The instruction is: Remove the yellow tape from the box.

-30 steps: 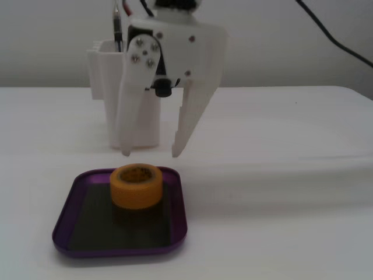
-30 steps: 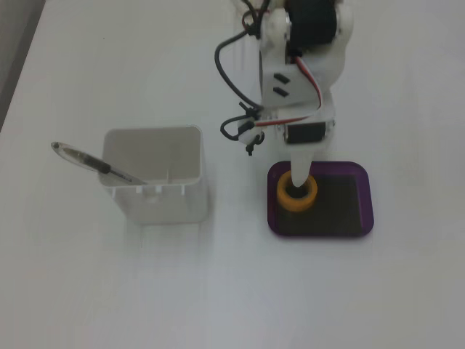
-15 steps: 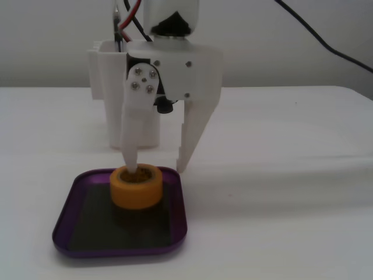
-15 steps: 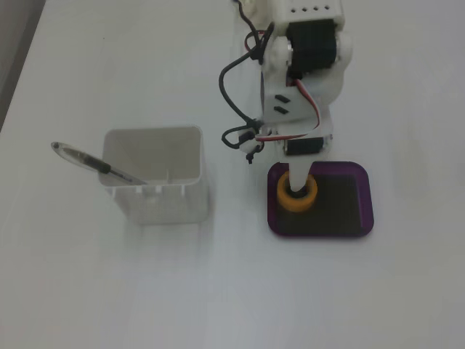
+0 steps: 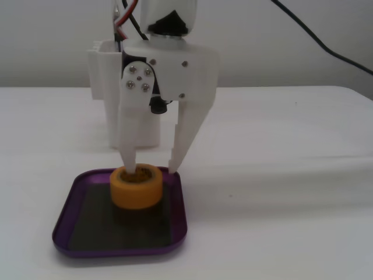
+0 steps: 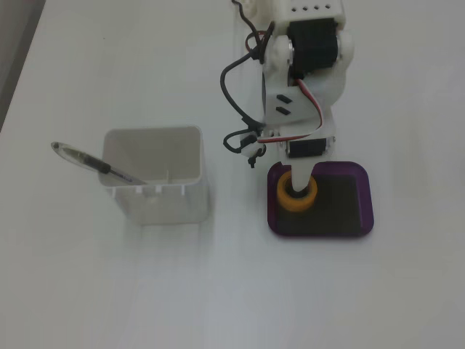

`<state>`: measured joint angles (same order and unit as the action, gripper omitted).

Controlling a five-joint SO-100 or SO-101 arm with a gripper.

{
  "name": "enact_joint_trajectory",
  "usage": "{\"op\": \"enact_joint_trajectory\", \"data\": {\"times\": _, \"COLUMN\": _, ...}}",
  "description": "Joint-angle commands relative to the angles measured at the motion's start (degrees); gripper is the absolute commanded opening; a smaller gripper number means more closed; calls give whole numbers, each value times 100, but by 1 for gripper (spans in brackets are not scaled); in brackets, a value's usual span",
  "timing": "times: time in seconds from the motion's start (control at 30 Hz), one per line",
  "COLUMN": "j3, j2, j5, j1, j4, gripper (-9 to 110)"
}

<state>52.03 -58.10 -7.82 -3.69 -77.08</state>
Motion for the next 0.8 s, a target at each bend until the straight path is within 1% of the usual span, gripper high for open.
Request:
{"op": "enact_joint_trajectory", "data": {"times": 0.0, "j3": 62, "j2": -53, "j5": 9, "j1": -26, "j4": 185, "gripper": 12}}
{"op": "enact_joint_trajectory", "data": {"times": 0.17, "j3": 352, "j2": -53, "j5": 9, "j1": -26, "j4": 448, "gripper": 12}}
{"op": "enact_joint_trajectory", "data": {"times": 0.33, "j3": 378, "j2": -53, "j5": 9, "j1": -26, "j4": 457, "gripper": 12}}
{"op": "enact_joint_trajectory", "data": {"times": 0.4, "j3": 378, "j2": -53, "j5": 9, "j1": -26, "j4": 457, "gripper": 8}}
{"op": "enact_joint_trajectory", "data": {"times": 0.5, "j3": 325, "j2": -53, "j5": 18, "j1": -26, "j4": 457, "gripper": 0}}
{"op": "enact_joint_trajectory", "data": {"times": 0.77, "j3": 290, "j2": -114, "j5": 26, "j1": -18, "j4": 378, "gripper": -1}}
